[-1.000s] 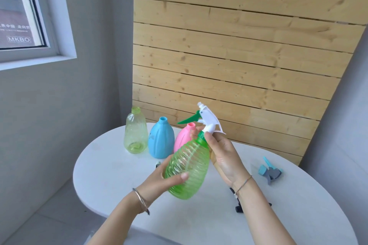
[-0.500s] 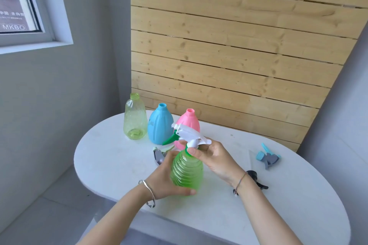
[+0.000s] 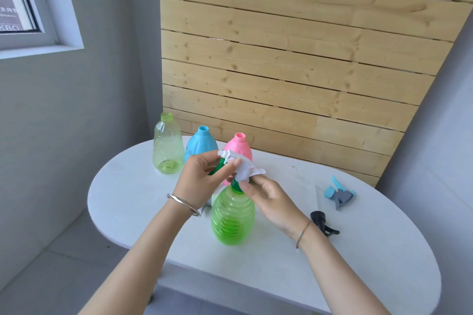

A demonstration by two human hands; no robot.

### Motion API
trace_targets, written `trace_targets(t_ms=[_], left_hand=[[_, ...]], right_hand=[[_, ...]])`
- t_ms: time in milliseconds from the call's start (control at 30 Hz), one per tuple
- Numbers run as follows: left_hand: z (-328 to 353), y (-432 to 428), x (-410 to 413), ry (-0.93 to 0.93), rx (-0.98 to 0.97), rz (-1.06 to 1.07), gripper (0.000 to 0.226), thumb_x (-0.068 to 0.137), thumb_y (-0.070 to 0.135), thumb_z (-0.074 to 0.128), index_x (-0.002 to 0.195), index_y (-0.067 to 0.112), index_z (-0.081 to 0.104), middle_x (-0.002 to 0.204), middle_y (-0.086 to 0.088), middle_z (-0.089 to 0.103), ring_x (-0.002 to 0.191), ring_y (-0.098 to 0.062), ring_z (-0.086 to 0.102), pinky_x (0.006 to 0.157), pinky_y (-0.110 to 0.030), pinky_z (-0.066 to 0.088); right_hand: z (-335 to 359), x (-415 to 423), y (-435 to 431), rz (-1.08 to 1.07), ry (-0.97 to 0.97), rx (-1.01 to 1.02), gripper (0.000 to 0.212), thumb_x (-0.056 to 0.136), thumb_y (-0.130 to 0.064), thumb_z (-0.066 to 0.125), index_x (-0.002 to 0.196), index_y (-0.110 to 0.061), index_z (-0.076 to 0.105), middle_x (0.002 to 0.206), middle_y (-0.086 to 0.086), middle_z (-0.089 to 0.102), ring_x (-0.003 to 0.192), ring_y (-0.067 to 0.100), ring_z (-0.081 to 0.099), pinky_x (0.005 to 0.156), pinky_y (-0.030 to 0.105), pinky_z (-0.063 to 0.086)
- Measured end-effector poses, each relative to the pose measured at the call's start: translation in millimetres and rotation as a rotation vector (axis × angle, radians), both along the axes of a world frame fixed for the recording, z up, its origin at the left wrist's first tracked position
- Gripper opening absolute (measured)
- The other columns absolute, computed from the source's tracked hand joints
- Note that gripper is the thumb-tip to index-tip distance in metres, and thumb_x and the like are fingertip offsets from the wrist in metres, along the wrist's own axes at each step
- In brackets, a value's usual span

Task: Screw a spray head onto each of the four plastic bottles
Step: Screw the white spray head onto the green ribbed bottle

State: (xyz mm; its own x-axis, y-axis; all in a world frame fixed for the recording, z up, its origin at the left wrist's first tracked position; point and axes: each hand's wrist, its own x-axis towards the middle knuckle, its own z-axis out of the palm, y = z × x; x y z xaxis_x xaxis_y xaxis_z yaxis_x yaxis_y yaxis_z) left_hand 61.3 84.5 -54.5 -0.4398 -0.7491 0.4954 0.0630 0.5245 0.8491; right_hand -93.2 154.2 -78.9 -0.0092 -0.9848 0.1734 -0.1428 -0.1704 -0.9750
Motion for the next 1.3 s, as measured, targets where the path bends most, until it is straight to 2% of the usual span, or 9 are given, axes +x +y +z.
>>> trace_targets(t_ms=[100, 167, 300, 433, 567, 667, 1000, 1133, 1300], left_hand=[[-2.0, 0.7, 3.7, -0.020, -0.049, 0.001, 0.019, 0.080, 0.027, 0.065, 0.076, 0.009, 0.069, 0.064, -0.011, 0.065, 0.061, -0.002, 0.051, 0.060, -0.020, 0.046], [-2.0, 2.5, 6.8, -0.006, -0.043, -0.026, 0.020, 0.077, 0.032, 0.064, 0.078, 0.013, 0.071, 0.071, -0.005, 0.073, 0.068, -0.005, 0.059, 0.066, -0.022, 0.050], [-1.5, 2.3, 9.3, 0.005, -0.046, -0.073, 0.008, 0.077, 0.028, 0.064, 0.080, 0.025, 0.071, 0.077, 0.020, 0.073, 0.075, 0.004, 0.066, 0.072, -0.010, 0.049], [-2.4, 2.1, 8.7, 0.017, -0.044, -0.070, 0.007, 0.077, 0.028, 0.064, 0.078, 0.025, 0.070, 0.074, 0.019, 0.072, 0.070, 0.003, 0.065, 0.069, -0.009, 0.049], [-2.7, -0.3, 11.2, 0.025, -0.048, -0.059, 0.008, 0.077, 0.029, 0.063, 0.078, 0.026, 0.069, 0.074, 0.023, 0.071, 0.073, 0.007, 0.064, 0.071, -0.006, 0.046], [-3.6, -1.1, 11.2, 0.018, -0.057, -0.055, 0.006, 0.077, 0.026, 0.063, 0.078, 0.026, 0.069, 0.074, 0.024, 0.071, 0.075, 0.010, 0.063, 0.072, -0.006, 0.046], [-6.7, -3.5, 10.9, -0.009, -0.071, -0.044, 0.012, 0.082, 0.013, 0.064, 0.079, 0.023, 0.068, 0.074, 0.023, 0.071, 0.075, 0.009, 0.064, 0.072, -0.006, 0.046], [-6.7, -3.5, 12.3, -0.006, -0.063, -0.046, 0.013, 0.083, 0.010, 0.064, 0.078, 0.021, 0.068, 0.072, 0.023, 0.071, 0.072, 0.009, 0.062, 0.072, -0.006, 0.045], [-6.4, -3.0, 11.3, -0.022, -0.060, -0.049, 0.012, 0.083, 0.010, 0.063, 0.080, 0.021, 0.069, 0.073, 0.025, 0.071, 0.073, 0.010, 0.062, 0.071, -0.005, 0.045]], right_hand=[[-6.0, 5.3, -2.8, -0.059, -0.052, -0.063, 0.023, 0.088, -0.005, 0.060, 0.109, 0.001, 0.060, 0.105, 0.001, 0.069, 0.101, 0.010, 0.065, 0.092, 0.023, 0.049], [-8.8, 9.5, -4.1, -0.083, -0.076, -0.096, 0.033, 0.083, -0.002, 0.065, 0.112, 0.009, 0.055, 0.096, -0.011, 0.071, 0.102, 0.014, 0.064, 0.095, 0.030, 0.049], [-6.0, 9.3, -2.7, 0.027, -0.094, -0.043, 0.027, 0.086, -0.012, 0.064, 0.113, -0.014, 0.064, 0.109, -0.009, 0.071, 0.111, 0.009, 0.062, 0.094, 0.022, 0.047], [-8.8, 17.6, -4.8, -0.092, -0.110, -0.092, 0.028, 0.080, -0.004, 0.069, 0.107, -0.014, 0.066, 0.104, 0.000, 0.072, 0.100, 0.008, 0.067, 0.086, 0.020, 0.049], [-1.6, 10.8, -0.8, 0.087, -0.167, -0.022, 0.035, 0.084, -0.003, 0.064, 0.118, -0.012, 0.060, 0.114, -0.006, 0.069, 0.109, 0.006, 0.062, 0.091, 0.022, 0.047], [-6.5, 11.0, -0.6, 0.000, -0.201, -0.011, 0.033, 0.082, 0.000, 0.065, 0.114, -0.007, 0.061, 0.115, 0.004, 0.069, 0.104, 0.010, 0.064, 0.090, 0.024, 0.050], [-11.5, 17.4, -3.9, -0.007, -0.277, -0.024, 0.035, 0.078, -0.011, 0.072, 0.112, -0.013, 0.064, 0.109, 0.000, 0.071, 0.108, 0.013, 0.064, 0.086, 0.021, 0.050], [-7.0, 12.8, 0.2, 0.130, -0.313, 0.028, 0.030, 0.082, -0.011, 0.066, 0.112, -0.015, 0.064, 0.109, -0.006, 0.070, 0.107, 0.008, 0.062, 0.087, 0.020, 0.048], [-13.5, 18.6, -3.4, -0.030, -0.280, -0.025, 0.039, 0.075, -0.005, 0.072, 0.112, -0.002, 0.060, 0.103, 0.000, 0.070, 0.099, 0.008, 0.066, 0.082, 0.019, 0.051]])
